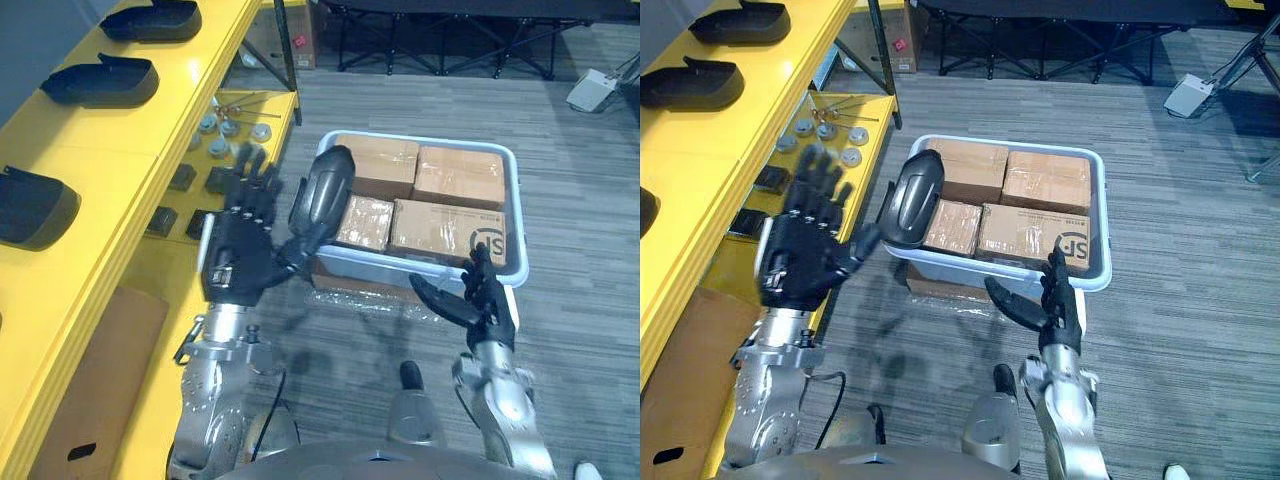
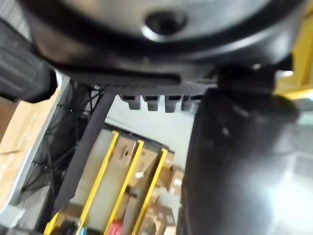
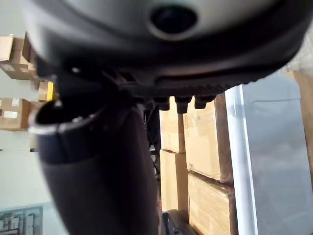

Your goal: Walk over and take three plastic housings, then place them on the shelf

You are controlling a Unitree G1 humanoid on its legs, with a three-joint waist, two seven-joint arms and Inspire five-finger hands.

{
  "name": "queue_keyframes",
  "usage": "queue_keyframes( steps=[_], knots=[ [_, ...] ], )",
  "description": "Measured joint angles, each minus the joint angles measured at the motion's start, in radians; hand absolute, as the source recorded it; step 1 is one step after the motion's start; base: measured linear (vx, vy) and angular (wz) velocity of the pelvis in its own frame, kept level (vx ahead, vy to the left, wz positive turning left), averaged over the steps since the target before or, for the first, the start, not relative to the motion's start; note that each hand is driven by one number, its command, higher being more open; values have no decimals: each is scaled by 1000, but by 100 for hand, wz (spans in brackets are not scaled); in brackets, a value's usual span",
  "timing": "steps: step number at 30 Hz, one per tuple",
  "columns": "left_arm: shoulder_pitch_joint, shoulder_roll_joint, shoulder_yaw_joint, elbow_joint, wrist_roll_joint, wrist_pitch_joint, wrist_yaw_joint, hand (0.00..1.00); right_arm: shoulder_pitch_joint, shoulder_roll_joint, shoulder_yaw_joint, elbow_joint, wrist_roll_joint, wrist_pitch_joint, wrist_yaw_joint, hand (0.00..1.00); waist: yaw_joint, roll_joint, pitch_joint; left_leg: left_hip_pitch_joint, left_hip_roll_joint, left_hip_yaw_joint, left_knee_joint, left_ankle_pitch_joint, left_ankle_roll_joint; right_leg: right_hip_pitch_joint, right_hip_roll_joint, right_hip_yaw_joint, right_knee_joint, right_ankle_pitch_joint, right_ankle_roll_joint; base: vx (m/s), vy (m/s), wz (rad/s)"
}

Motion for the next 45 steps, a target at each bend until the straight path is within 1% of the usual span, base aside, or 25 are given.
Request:
queue_keyframes(
  steps=[2,3,4,5,6,8,9,11,12,14,15,17,18,19,21,22,27,29,32,33,35,36,37,39,45],
  knots=[
    [-39,13,-10,0,34,9,-26,100,-105,-6,1,71,-1,0,-36,100,18,1,29,-44,0,-20,47,-11,0,6,-1,-25,-32,21,0,-115,43,22],
    [-63,19,-9,0,34,26,-41,100,-179,-8,-4,107,-1,0,-63,100,34,-2,50,-72,0,-35,67,-12,-1,6,-1,-42,-51,38,-2,-130,35,26],
    [-71,21,-9,0,33,32,-45,100,-206,-10,-5,116,0,1,-73,100,39,-3,59,-82,-1,-41,72,-11,-1,6,-1,-47,-57,42,-3,-134,21,30],
    [-92,29,-9,0,33,58,-54,100,-302,-24,-11,147,4,8,-95,100,60,-7,88,-107,-2,-56,81,-6,-4,5,-1,-66,-76,59,-4,-148,5,32],
    [-98,36,-10,0,33,87,-64,100,-390,-45,-12,179,32,18,-109,100,76,-11,102,-128,-6,-72,84,4,-8,1,-1,-79,-90,72,-5,-131,-1,35],
    [-99,48,-19,1,35,130,-78,100,-505,-88,-25,228,41,27,-125,100,99,-11,113,-158,-9,-98,89,17,-10,-6,-1,-103,-99,82,-6,-70,-2,33],
    [-99,51,-23,4,43,141,-82,100,-540,-104,-28,244,43,30,-130,100,107,-11,113,-168,-10,-105,91,21,-10,-10,-1,-111,-99,83,-7,-33,3,35],
    [-100,68,-41,20,99,182,-94,100,-666,-164,-32,311,69,44,-140,100,135,-12,116,-195,-16,-134,97,28,-12,-14,-1,-140,-99,85,-7,-8,6,34],
    [-100,74,-46,27,107,194,-106,100,-691,-177,-36,325,72,48,-137,100,143,-13,116,-199,-16,-139,98,28,-13,-14,-1,-145,-99,85,-7,3,10,28],
    [-114,100,-75,79,109,228,-152,100,-782,-230,-37,403,78,83,-117,100,174,-12,117,-213,-19,-155,103,29,-12,-14,-1,-163,-99,85,-7,14,14,21],
    [-122,107,-86,95,109,235,-161,100,-804,-241,-36,426,77,91,-112,100,178,-10,119,-221,-20,-161,107,30,-12,-14,-1,-170,-99,85,-7,10,20,22],
    [-142,131,-120,134,109,265,-190,100,-878,-272,-34,504,77,128,-102,100,194,-8,135,-236,-22,-171,119,29,-12,-15,-1,-182,-98,85,-7,-3,34,17],
    [-152,144,-135,156,108,271,-197,100,-910,-291,-27,551,76,151,-100,100,207,-6,146,-240,-23,-175,128,29,-12,-15,-1,-185,-96,85,-7,-8,34,9],
    [-155,146,-140,167,108,273,-201,100,-926,-297,-25,575,75,163,-100,100,210,-5,148,-246,-24,-179,131,29,-12,-16,-1,-189,-96,85,-7,-17,27,16],
    [-161,144,-158,197,103,286,-202,100,-973,-327,-24,662,75,217,-107,100,228,-1,150,-275,-27,-194,145,30,-12,-28,-1,-203,-95,85,-7,-17,27,16],
    [-161,144,-158,206,101,287,-202,100,-985,-331,-25,684,75,232,-114,100,230,0,151,-279,-29,-199,148,30,-12,-29,-1,-207,-94,85,-7,-8,28,14],
    [-192,141,-177,291,56,288,-188,100,-1103,-409,-25,856,75,339,-157,100,262,43,175,-326,-38,-231,182,31,-11,-50,-1,-236,-66,85,-7,-45,38,14],
    [-203,140,-182,329,55,288,-178,100,-1142,-430,-25,905,76,377,-164,100,279,47,177,-349,-39,-234,191,34,-10,-69,-1,-236,-61,85,-7,-82,45,5],
    [-207,138,-211,400,25,285,-145,100,-1180,-455,-25,971,74,431,-164,100,292,50,178,-383,-45,-254,206,37,-10,-85,-2,-255,-51,85,-7,-46,38,16],
    [-209,135,-214,416,18,285,-142,100,-1184,-464,-25,976,72,439,-165,100,296,53,180,-389,-47,-259,210,38,-9,-88,-2,-259,-49,85,-7,-33,40,16],
    [-214,121,-228,461,-2,284,-116,100,-1230,-509,-24,1015,56,482,-158,100,313,64,186,-416,-56,-271,214,48,-7,-106,-6,-271,-42,85,-6,-41,37,18],
    [-216,119,-234,472,-17,284,-110,100,-1238,-521,-24,1024,56,490,-155,100,316,68,188,-421,-58,-275,214,51,-7,-107,-8,-276,-41,85,-6,-44,34,20],
    [-216,116,-236,486,-28,283,-100,100,-1252,-536,-23,1041,53,504,-153,0,322,72,190,-431,-62,-282,214,54,-7,-115,-11,-283,-34,85,-5,-38,30,17],
    [-218,109,-235,501,-60,281,-80,100,-1255,-565,-22,1055,26,526,-145,0,338,74,190,-450,-67,-296,214,62,-9,-126,-11,-294,-29,84,-5,-30,24,18],
    [-212,99,-232,563,-137,238,-68,100,-1263,-650,-4,1090,-25,579,-129,0,361,74,191,-482,-74,-318,214,75,-11,-146,-12,-321,-18,83,-5,-13,13,11]
  ],
)
